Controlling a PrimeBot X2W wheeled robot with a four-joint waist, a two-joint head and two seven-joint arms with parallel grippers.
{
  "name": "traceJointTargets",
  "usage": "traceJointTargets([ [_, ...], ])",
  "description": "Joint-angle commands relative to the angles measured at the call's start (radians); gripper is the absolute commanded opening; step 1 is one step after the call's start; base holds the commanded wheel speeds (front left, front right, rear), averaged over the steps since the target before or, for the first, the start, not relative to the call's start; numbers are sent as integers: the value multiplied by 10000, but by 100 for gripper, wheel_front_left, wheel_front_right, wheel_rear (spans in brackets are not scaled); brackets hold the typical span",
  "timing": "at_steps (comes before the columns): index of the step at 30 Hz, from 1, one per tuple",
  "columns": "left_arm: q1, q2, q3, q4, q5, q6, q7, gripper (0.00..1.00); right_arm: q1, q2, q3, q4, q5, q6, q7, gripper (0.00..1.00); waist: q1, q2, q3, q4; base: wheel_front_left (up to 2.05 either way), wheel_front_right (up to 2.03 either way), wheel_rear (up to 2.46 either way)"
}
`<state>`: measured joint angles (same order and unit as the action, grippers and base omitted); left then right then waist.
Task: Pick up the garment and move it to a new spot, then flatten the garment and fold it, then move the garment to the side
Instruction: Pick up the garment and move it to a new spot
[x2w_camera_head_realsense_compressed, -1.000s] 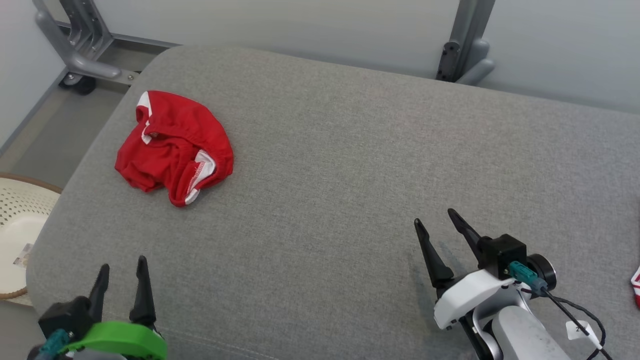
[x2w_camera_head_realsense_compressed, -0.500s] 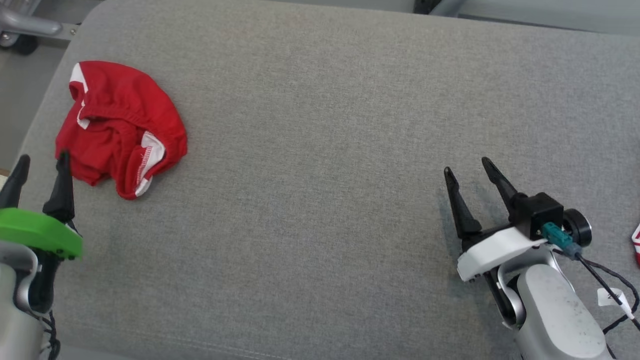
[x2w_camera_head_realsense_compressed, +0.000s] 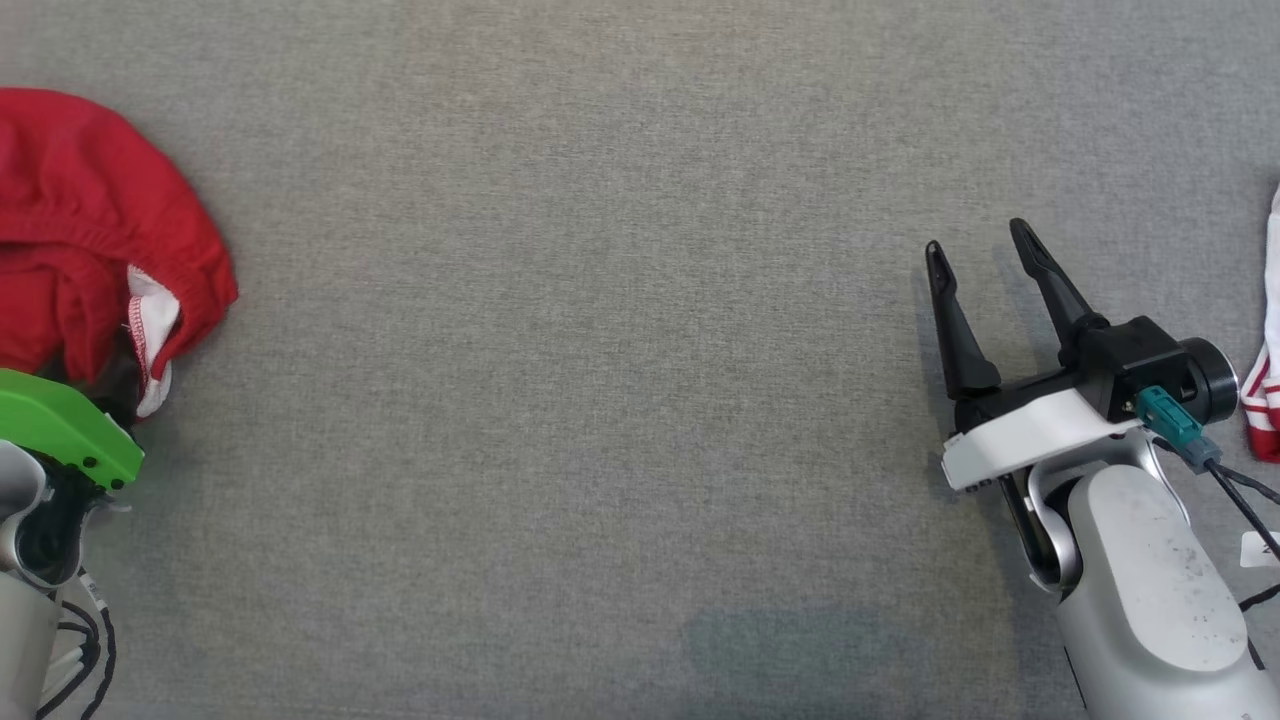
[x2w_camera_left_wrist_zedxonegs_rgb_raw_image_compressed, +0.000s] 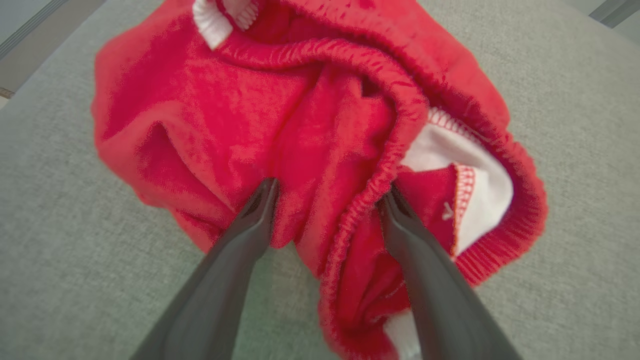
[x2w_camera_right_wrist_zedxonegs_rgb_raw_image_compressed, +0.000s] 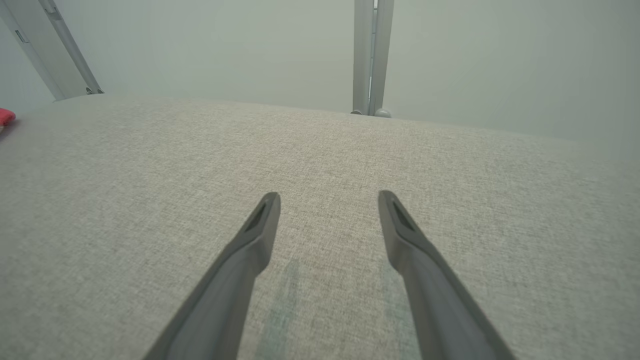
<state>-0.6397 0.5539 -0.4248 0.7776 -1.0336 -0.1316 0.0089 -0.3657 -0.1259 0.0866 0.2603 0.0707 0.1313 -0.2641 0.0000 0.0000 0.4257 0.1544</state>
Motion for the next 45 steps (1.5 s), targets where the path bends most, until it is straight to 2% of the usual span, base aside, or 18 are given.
traceJointTargets([
  [1, -325, 14, -153, 270, -247, 18, 105, 100, -137, 32, -45, -60, 10, -12, 0, 100, 0, 0, 387, -486, 0, 0, 0],
  [3, -372, 93, -336, 500, -384, 18, -22, 0, -158, 113, -82, -40, 95, -12, 0, 100, 0, 0, 350, -609, 0, 0, 0],
  [9, -802, 788, -1254, 362, 406, 18, -1545, 0, 116, 358, -285, 86, 270, -12, 0, 100, 0, 0, -91, -894, 0, 0, 0],
  [15, -1474, 931, -2572, -512, 1362, 18, -2237, 0, 416, 574, -397, 269, 466, -12, 1, 100, 0, 0, -691, -1249, 0, 0, 0],
  [20, -1885, 206, -3815, -1540, 2071, 18, -2093, 0, 513, 679, -336, 335, 659, -12, 1, 100, 0, 0, -985, -1886, 0, 0, 0],
  [24, -2075, -881, -4694, -2057, 2149, 17, -1768, 0, 523, 716, -327, 298, 772, -12, 1, 100, 0, 0, -1026, -2577, 0, 0, 0],
  [31, -2232, -2553, -5613, -1665, 1954, 17, -1772, 0, 626, 740, -273, 214, 1171, -12, 1, 100, 0, 0, -954, -3545, 0, 0, 0],
  [32, -2268, -2669, -5663, -1477, 2046, 19, -1878, 6, 660, 738, -273, 219, 1251, -12, 1, 100, 0, 0, -965, -3615, 0, 0, 0],
  [33, -2235, -2792, -5743, -1310, 2044, 17, -1960, 49, 676, 743, -255, 235, 1291, -12, 1, 100, 0, 0, -986, -3672, 0, 0, 0],
  [34, -2184, -2914, -5738, -1164, 1961, 19, -2075, 100, 702, 745, -233, 236, 1340, -10, 1, 100, 0, 0, -1017, -3700, 0, 0, 0],
  [37, -2018, -3101, -5691, -701, 1963, 22, -2408, 100, 774, 740, -300, 286, 1420, -10, 1, 100, 0, 0, -1209, -3657, 0, 0, 0],
  [40, -1653, -3065, -5390, -328, 2058, 220, -2661, 100, 854, 744, -318, 336, 1458, -10, 1, 100, 0, 0, -1526, -3496, 0, 0, 0],
  [42, -1322, -2964, -4988, -216, 2002, 400, -2734, 100, 966, 738, -318, 349, 1472, -10, 1, 100, 0, 0, -1773, -3357, 0, 0, 0],
  [45, -621, -2738, -3816, -700, 2082, 600, -2739, 100, 1083, 738, -347, 378, 1472, -10, 1, 100, 0, 0, -2159, -3125, 0, 0, 0],
])
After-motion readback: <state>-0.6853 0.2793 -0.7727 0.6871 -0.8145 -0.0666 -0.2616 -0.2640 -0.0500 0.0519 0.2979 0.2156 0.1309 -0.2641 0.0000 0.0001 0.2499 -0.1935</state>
